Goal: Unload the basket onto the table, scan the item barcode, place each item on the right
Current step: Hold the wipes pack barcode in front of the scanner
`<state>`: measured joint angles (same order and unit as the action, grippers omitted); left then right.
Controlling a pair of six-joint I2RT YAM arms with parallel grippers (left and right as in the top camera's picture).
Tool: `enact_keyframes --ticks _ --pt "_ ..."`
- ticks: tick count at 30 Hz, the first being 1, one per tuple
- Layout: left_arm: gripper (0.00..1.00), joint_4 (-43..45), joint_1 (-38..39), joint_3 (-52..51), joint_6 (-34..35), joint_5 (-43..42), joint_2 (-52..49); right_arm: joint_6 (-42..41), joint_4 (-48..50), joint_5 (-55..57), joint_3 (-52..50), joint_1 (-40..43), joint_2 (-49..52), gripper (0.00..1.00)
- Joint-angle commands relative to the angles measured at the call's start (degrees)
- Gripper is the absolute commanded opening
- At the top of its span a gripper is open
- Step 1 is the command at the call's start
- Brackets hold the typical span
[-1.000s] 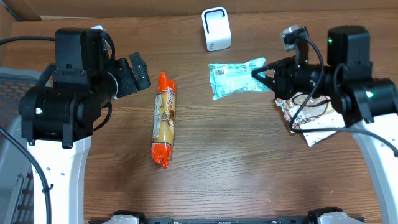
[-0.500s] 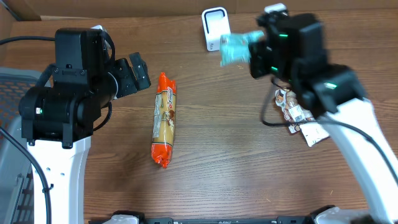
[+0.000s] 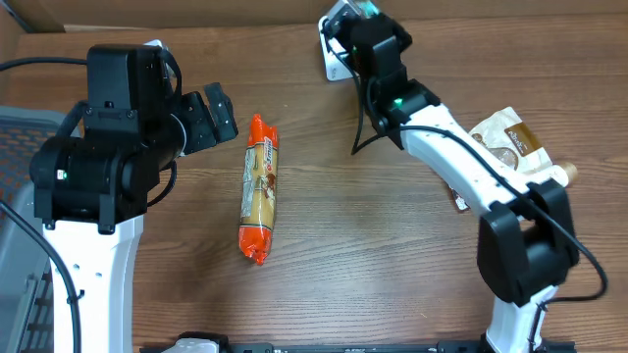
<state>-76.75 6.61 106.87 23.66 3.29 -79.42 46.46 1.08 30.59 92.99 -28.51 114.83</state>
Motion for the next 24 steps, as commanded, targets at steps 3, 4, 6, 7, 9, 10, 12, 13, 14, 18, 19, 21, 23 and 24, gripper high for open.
enact_keyframes --ticks 3,4,6,7,9,10,12,13,14,18,19,21,23,24 --pt "1.0 0.1 -0.2 0.9 0.4 0.3 -0.1 12.5 13.4 1.4 1.2 0.2 4.2 0.04" --pt "1.0 0.1 -0.2 0.9 0.4 0.3 -0.1 12.5 14.6 0.8 1.2 0.2 4.8 0.04" --pt "1.0 0.1 -0.2 0.9 0.4 0.3 -0.1 13.0 15.4 -1.2 1.2 0.3 5.9 0.04" --pt "0.99 0.1 -0.2 0.9 0.4 0.3 -0.1 14.1 15.4 -2.1 1.2 0.3 6.4 0.04" --pt "0.99 0.1 -0.2 0.9 0.4 0.3 -0.1 16.5 16.4 -2.6 1.2 0.4 7.6 0.04" --pt "1.0 0.1 -0.2 0.9 0.4 0.3 -0.1 18.1 17.3 -2.6 1.2 0.4 8.1 0.04" --pt "0.99 0.1 -0.2 0.9 0.4 0.3 -0.1 21.7 18.2 -3.0 1.2 0.4 9.2 0.04" --pt "1.0 0.1 -0.2 0.9 0.4 0.3 -0.1 23.6 18.4 -3.6 1.2 0.4 9.5 0.04" --pt "1.0 0.1 -0.2 0.9 0.4 0.3 -0.1 25.5 18.4 -4.2 1.2 0.5 9.8 0.04" --pt "1.0 0.1 -0.2 0.9 0.4 0.3 -0.1 28.8 20.5 -5.4 1.2 0.6 10.6 0.04" --pt "1.0 0.1 -0.2 0.9 0.4 0.3 -0.1 29.1 21.2 -5.8 1.2 0.7 11.0 0.04" --pt "0.99 0.1 -0.2 0.9 0.4 0.3 -0.1 30.7 22.4 -6.4 1.2 0.8 11.7 0.04" --pt "1.0 0.1 -0.2 0.9 0.4 0.3 -0.1 32.6 23.2 -6.7 1.2 1.0 12.5 0.04" --pt "1.0 0.1 -0.2 0.9 0.4 0.3 -0.1 32.7 23.9 -6.7 1.2 1.1 13.1 0.04"
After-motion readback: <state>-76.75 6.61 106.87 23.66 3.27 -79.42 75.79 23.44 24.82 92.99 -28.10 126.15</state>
